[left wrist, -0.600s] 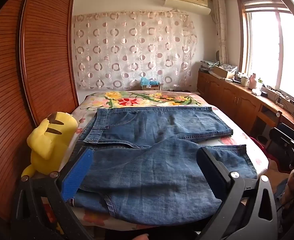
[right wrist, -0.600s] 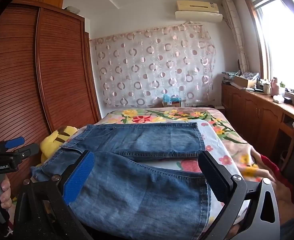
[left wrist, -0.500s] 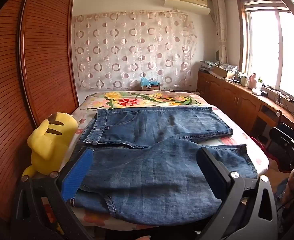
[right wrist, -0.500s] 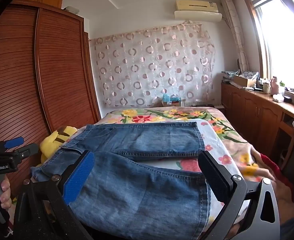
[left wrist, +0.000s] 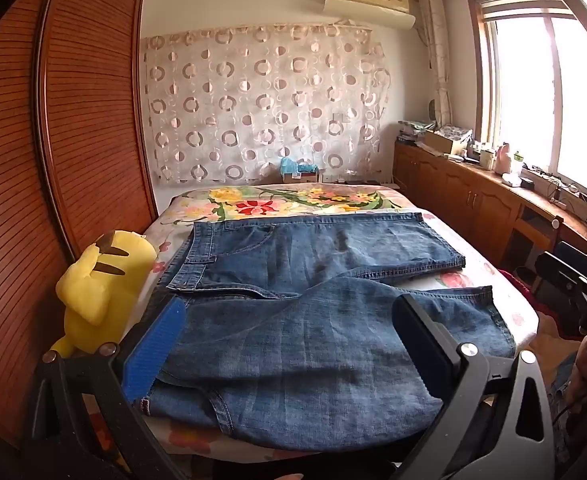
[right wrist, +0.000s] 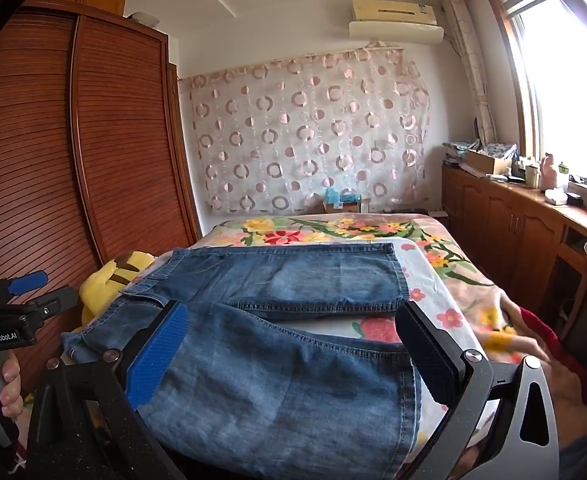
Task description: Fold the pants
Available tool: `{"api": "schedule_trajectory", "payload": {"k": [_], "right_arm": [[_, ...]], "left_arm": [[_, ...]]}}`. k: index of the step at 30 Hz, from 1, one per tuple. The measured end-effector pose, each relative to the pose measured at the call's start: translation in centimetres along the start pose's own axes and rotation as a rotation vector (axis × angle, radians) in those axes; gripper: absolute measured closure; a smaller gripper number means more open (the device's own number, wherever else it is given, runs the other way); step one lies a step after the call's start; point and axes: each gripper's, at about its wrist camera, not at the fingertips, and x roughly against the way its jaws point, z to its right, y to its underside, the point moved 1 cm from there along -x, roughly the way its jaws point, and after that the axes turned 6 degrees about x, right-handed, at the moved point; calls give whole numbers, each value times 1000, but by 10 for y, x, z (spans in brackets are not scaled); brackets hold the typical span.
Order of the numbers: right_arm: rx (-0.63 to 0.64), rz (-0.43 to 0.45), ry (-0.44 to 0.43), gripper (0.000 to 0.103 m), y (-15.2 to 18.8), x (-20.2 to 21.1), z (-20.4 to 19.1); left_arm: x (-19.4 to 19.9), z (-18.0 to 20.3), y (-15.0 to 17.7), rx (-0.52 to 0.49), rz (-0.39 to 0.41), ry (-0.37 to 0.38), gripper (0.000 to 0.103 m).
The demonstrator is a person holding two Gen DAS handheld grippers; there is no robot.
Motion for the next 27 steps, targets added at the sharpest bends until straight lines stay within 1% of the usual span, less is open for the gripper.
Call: {"api": "schedule_trajectory", "payload": {"k": [15,20,27], "right_arm": [[4,-3,-1,0,1,-1,-1],[4,-1,1,0,1,0,0],[7,0,4,0,0,0,-2]], "left_arm": [[2,1,-2,-6,9,-1,0],[13,1,-17,-8,12,4,0],[18,2,-22,-9,25,5,0]]}}
